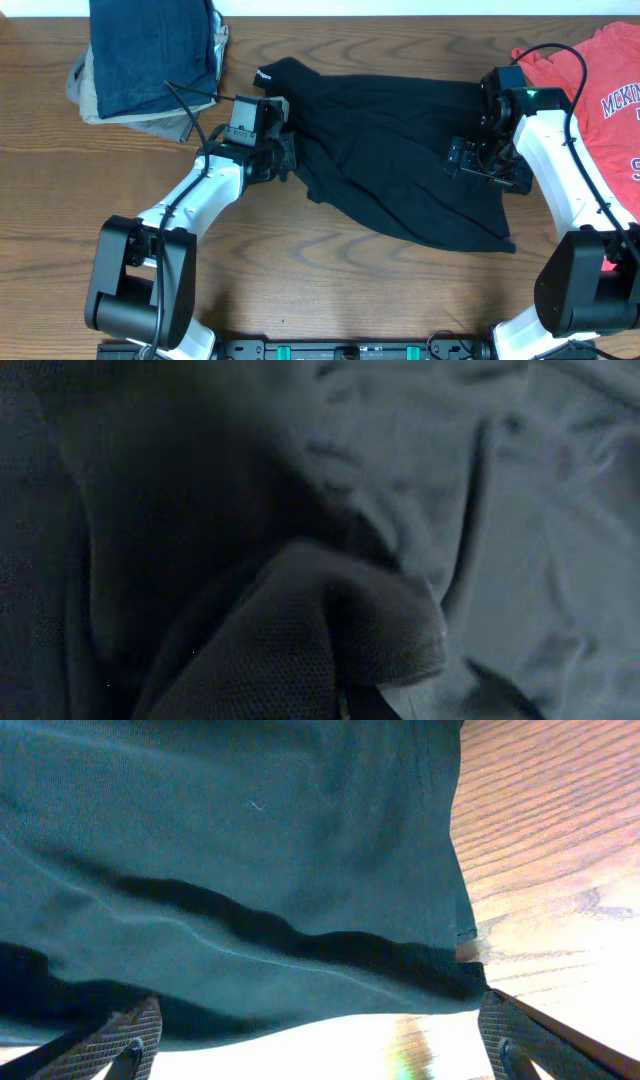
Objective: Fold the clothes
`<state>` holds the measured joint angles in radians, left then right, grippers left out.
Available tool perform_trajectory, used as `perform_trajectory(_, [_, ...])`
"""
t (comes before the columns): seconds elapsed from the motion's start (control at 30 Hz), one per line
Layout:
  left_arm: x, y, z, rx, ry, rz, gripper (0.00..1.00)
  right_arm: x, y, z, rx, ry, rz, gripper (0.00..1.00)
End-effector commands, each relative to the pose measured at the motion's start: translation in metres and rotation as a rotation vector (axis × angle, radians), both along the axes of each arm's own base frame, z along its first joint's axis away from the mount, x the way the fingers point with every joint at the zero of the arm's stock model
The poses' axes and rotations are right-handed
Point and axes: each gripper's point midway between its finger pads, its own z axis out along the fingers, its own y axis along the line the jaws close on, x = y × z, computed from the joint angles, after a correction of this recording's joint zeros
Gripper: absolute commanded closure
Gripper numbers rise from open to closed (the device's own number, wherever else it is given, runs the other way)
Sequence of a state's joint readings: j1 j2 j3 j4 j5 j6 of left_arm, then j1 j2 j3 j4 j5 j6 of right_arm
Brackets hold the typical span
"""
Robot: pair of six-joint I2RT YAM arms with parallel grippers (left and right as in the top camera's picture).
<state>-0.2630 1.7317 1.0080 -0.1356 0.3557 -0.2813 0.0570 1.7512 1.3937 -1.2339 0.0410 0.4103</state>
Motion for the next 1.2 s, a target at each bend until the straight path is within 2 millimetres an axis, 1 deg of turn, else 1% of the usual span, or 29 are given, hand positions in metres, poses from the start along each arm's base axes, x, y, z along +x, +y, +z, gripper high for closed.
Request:
perform_trajectory(0.0, [0.008,0.000,-0.001,-0.001,-0.026,0.008,0.93,0.000,0.003,0.004,-0.002,-0.012,0.010,0.01])
perform_trajectory(0.07, [0.012,-0.001,-0.005,-0.009,-0.027,0.019,0.94,0.000,0.003,0.004,-0.002,-0.012,0.010,0.01])
perform_trajectory(0.17, [0.017,-0.001,-0.021,-0.001,-0.013,0.032,0.94,-0.002,0.003,0.004,-0.002,-0.007,0.010,0.01])
perform_trajectory(0.27, [0.021,0.010,-0.040,0.053,0.004,0.088,0.94,-0.003,0.004,0.004,-0.003,0.000,0.013,0.01])
perform_trajectory(0.37, [0.025,0.021,-0.047,0.109,-0.004,0.128,0.92,-0.003,0.004,0.004,-0.003,0.000,0.016,0.01])
perform_trajectory(0.4, [0.026,0.023,-0.047,0.117,-0.008,0.134,0.87,-0.003,0.004,0.004,-0.003,0.000,0.016,0.01])
perform_trajectory(0.47, [0.028,0.024,-0.045,0.117,-0.015,0.139,0.62,-0.003,0.004,0.004,-0.003,-0.001,0.016,0.01])
perform_trajectory(0.5, [0.028,0.025,-0.044,0.117,-0.015,0.141,0.51,-0.003,0.004,0.004,-0.003,-0.001,0.016,0.01])
perform_trajectory(0.53, [0.027,0.026,-0.044,0.118,-0.010,0.141,0.36,-0.003,0.004,0.004,-0.002,0.000,0.016,0.01])
perform_trajectory(0.57, [0.024,0.027,-0.043,0.121,-0.001,0.142,0.28,-0.004,0.004,0.004,-0.003,0.001,0.016,0.01])
perform_trajectory(0.63, [0.017,0.029,-0.039,0.124,0.021,0.140,0.21,-0.004,0.005,0.004,-0.003,0.000,0.018,0.01])
perform_trajectory(0.83, [-0.009,0.036,-0.007,0.136,0.061,0.137,0.18,-0.003,0.005,0.004,-0.003,-0.002,0.020,0.01])
perform_trajectory(0.93, [-0.021,0.039,0.000,0.144,0.086,0.134,0.14,-0.002,0.005,0.004,-0.003,-0.005,0.020,0.01])
perform_trajectory(1.03, [-0.035,0.043,-0.007,0.165,0.147,0.131,0.14,-0.002,0.006,0.004,-0.002,-0.005,0.021,0.01])
perform_trajectory(1.17, [-0.053,0.047,-0.022,0.199,0.239,0.118,0.14,-0.003,0.011,0.004,-0.002,-0.004,0.036,0.01])
